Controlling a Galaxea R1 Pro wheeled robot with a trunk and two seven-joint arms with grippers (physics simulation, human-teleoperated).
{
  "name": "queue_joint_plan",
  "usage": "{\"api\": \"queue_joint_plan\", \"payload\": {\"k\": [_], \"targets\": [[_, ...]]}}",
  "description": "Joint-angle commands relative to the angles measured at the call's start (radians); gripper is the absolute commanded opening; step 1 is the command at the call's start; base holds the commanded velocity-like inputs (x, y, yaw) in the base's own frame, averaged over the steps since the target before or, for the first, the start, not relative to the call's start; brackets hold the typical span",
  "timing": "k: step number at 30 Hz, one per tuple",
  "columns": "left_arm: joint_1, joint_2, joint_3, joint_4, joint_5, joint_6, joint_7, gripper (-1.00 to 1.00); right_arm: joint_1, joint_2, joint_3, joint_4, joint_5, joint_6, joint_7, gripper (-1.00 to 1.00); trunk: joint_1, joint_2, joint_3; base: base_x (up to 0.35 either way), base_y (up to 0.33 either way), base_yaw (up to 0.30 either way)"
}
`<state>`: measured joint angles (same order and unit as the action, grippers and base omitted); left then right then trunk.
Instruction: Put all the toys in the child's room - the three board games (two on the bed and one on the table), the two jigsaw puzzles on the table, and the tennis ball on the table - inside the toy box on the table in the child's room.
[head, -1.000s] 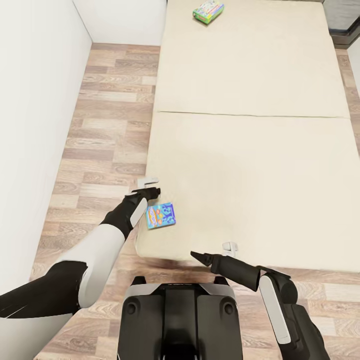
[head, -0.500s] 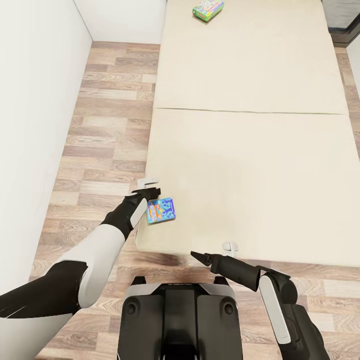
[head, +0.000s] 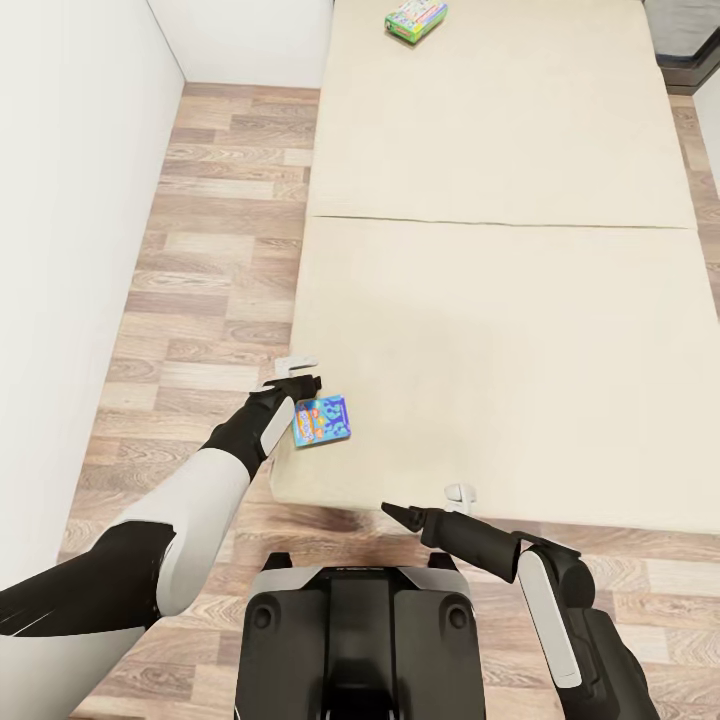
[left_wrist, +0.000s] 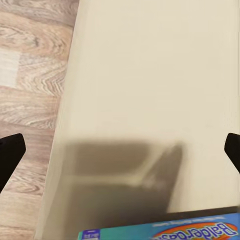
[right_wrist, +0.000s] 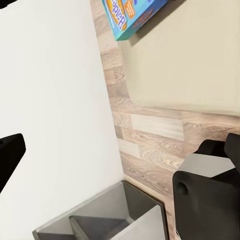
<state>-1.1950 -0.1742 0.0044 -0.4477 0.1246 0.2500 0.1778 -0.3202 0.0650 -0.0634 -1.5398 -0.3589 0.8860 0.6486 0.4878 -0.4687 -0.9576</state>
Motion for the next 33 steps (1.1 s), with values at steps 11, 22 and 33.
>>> {"api": "queue_joint_plan", "payload": {"k": [11, 22, 33], "targets": [[0.0, 0.0, 0.0, -0.002, 0.01, 0.005, 0.005, 1.0, 0.0, 0.001, -0.003, 0.0, 0.003, 0.006, 0.005, 1.0, 0.001, -0.001, -0.001, 0.0, -0.022, 0.0], [0.0, 0.0, 0.0, -0.002, 0.01, 0.005, 0.005, 1.0, 0.0, 0.001, -0.003, 0.0, 0.002, 0.005, 0.005, 1.0, 0.001, -0.001, -0.001, 0.0, -0.001, 0.0], [0.0, 0.0, 0.0, -0.001, 0.01, 0.005, 0.005, 1.0, 0.0, 0.001, -0.003, 0.0, 0.001, 0.006, 0.005, 1.0, 0.001, -0.001, -0.001, 0.0, -0.016, 0.0]]}}
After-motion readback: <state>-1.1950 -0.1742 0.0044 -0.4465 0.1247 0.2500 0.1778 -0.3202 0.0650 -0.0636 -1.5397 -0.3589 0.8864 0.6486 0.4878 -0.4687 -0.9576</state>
